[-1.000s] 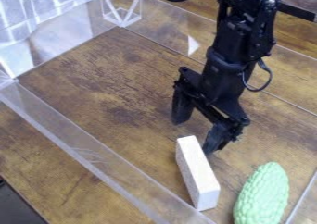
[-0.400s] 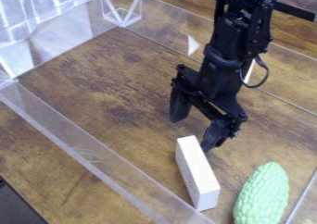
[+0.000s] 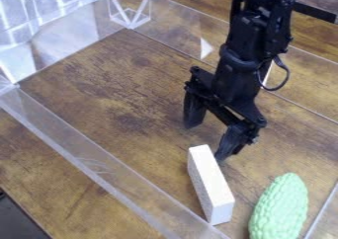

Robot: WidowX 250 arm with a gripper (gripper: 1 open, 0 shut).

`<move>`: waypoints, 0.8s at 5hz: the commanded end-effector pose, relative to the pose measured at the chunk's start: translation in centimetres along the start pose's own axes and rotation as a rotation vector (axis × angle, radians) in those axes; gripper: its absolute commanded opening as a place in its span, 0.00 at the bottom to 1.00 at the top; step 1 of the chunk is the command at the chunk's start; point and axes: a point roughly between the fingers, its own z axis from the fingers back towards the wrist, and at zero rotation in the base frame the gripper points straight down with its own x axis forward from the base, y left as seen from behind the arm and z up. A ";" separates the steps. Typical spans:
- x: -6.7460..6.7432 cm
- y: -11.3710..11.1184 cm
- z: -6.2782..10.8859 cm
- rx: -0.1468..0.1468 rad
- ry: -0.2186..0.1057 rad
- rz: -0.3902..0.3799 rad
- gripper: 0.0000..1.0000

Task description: Remove the white object from inside the blue tray and put it on the table

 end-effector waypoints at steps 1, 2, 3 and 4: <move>1.0 1.5 4.2 0.003 -0.130 0.035 1.00; 1.2 2.3 5.0 0.011 -0.139 0.046 1.00; 2.0 3.1 5.6 0.014 -0.167 0.058 1.00; 2.8 4.4 6.4 0.023 -0.190 0.088 1.00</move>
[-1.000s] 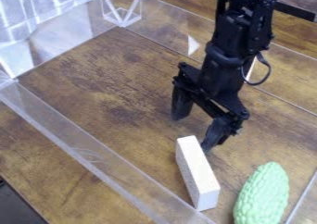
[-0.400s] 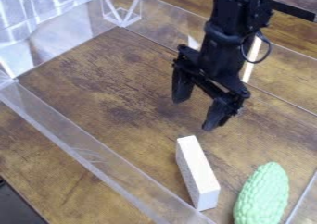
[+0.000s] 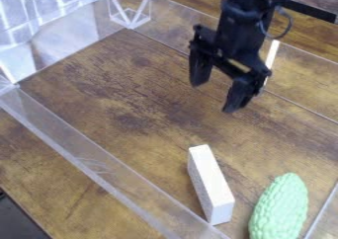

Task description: Remove the white object from inside the blue tray and put it on the table

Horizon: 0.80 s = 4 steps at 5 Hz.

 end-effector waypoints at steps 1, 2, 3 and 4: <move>1.4 2.3 3.7 0.018 -0.101 0.042 1.00; 2.3 3.4 4.1 0.028 -0.131 0.053 1.00; 3.7 4.4 4.3 0.038 -0.159 0.068 1.00; 4.5 4.8 3.9 0.036 -0.165 0.073 1.00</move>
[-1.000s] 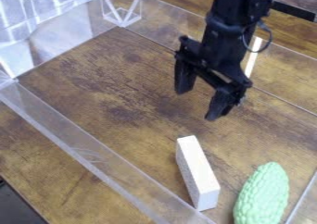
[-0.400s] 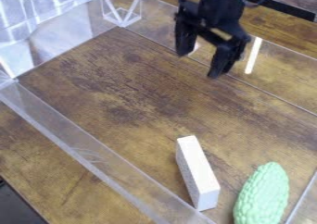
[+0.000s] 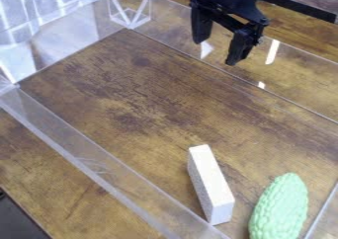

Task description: Remove the white object from inside the blue tray and put it on the table

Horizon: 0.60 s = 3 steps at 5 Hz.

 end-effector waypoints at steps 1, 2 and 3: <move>1.5 1.4 1.7 0.007 -0.075 0.030 1.00; 2.1 1.9 1.3 0.007 -0.079 0.036 1.00; 2.5 2.5 0.8 0.006 -0.081 0.041 1.00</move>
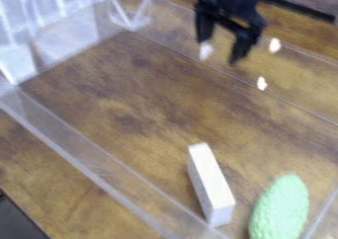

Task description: Remove the white object from inside the blue tray and put it on the table

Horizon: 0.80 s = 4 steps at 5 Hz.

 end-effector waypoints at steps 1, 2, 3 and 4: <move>-0.1 0.7 3.4 0.014 -0.090 0.010 1.00; 0.2 1.3 3.4 0.015 -0.099 0.019 1.00; 0.6 2.1 3.5 0.019 -0.110 0.029 1.00; 0.9 2.5 3.1 0.019 -0.110 0.032 1.00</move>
